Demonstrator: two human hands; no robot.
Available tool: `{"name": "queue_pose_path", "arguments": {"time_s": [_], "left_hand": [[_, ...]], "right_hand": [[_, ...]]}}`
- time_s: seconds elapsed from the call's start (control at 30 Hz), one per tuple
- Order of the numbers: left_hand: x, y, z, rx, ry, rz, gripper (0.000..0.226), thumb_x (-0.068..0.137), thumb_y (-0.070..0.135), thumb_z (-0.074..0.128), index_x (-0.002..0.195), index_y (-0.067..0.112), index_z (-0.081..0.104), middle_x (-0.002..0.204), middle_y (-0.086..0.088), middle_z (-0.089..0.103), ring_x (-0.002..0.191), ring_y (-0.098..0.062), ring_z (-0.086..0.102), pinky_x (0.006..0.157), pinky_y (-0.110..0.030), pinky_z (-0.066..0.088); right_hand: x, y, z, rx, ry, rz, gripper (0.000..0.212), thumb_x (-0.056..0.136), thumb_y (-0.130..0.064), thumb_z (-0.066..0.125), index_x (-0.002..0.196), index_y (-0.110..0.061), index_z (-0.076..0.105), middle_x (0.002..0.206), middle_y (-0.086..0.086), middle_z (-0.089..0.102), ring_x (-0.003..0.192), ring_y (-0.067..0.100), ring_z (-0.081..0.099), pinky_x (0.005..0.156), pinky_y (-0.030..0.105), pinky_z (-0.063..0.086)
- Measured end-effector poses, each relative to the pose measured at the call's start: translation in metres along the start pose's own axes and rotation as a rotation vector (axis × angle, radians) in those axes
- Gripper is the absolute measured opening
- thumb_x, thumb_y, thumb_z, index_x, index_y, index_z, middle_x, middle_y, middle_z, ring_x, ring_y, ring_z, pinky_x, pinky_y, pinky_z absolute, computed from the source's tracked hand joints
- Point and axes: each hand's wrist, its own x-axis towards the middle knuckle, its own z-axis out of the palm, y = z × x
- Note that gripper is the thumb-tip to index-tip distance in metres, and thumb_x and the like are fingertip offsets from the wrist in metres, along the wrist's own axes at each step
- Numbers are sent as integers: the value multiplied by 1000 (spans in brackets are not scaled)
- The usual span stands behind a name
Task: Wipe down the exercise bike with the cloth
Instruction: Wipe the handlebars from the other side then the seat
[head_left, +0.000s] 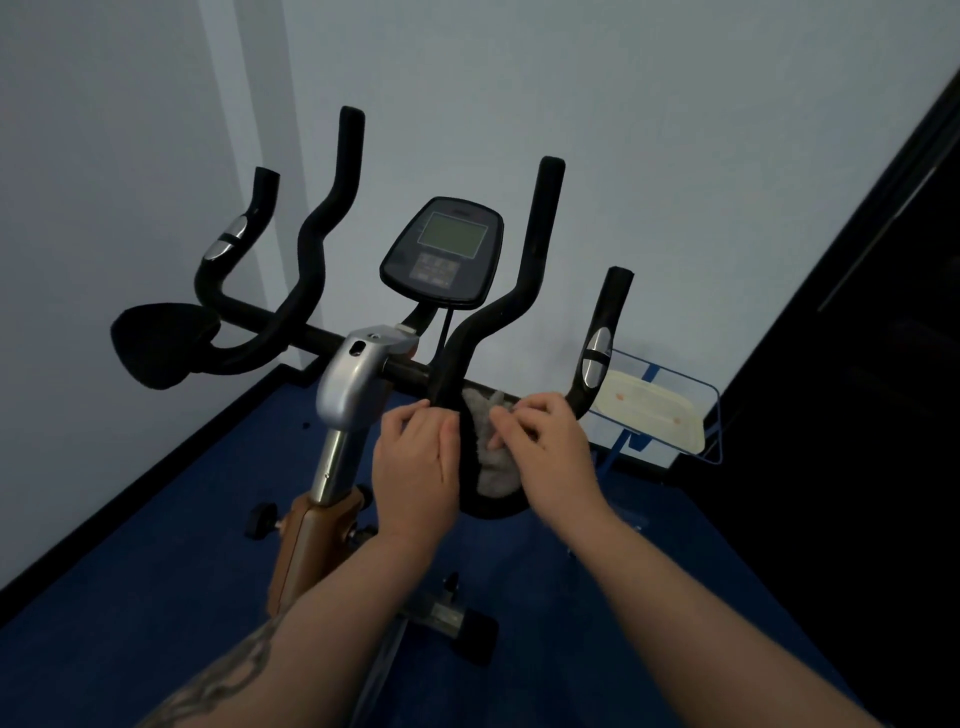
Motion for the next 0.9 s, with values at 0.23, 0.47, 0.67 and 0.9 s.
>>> {"name": "queue_pose_path", "arguments": {"time_s": [0.23, 0.47, 0.67, 0.9], "left_hand": [[-1, 0, 0, 3, 5, -11, 51, 98, 31, 25, 92, 7, 70, 91, -1, 69, 109, -26, 54, 82, -47, 48], [0, 1, -1, -13, 4, -4, 49, 99, 29, 26, 91, 7, 70, 90, -1, 69, 109, -27, 54, 82, -48, 48], [0, -3, 1, -8, 24, 22, 45, 99, 28, 29, 88, 10, 68, 87, 3, 67, 108, -25, 53, 79, -46, 49], [-1, -5, 6, -28, 76, 26, 40, 98, 24, 31, 86, 9, 66, 84, 1, 66, 107, -25, 53, 81, -43, 49]], "right_hand": [[-25, 12, 13, -132, 187, -60, 33, 96, -24, 55, 129, -25, 47, 121, -10, 42, 98, -12, 42, 74, 1, 36], [23, -12, -7, -409, -226, 40, 20, 102, -26, 40, 118, -16, 45, 112, 6, 57, 99, 22, 55, 82, 40, 47], [-28, 6, -3, -493, 17, 40, 16, 103, -37, 28, 97, -23, 35, 77, -7, 48, 66, 11, 47, 48, 27, 27], [17, -7, -1, -652, -125, 47, 24, 105, -35, 26, 107, -15, 41, 86, 0, 52, 76, 19, 50, 61, 33, 35]]}}
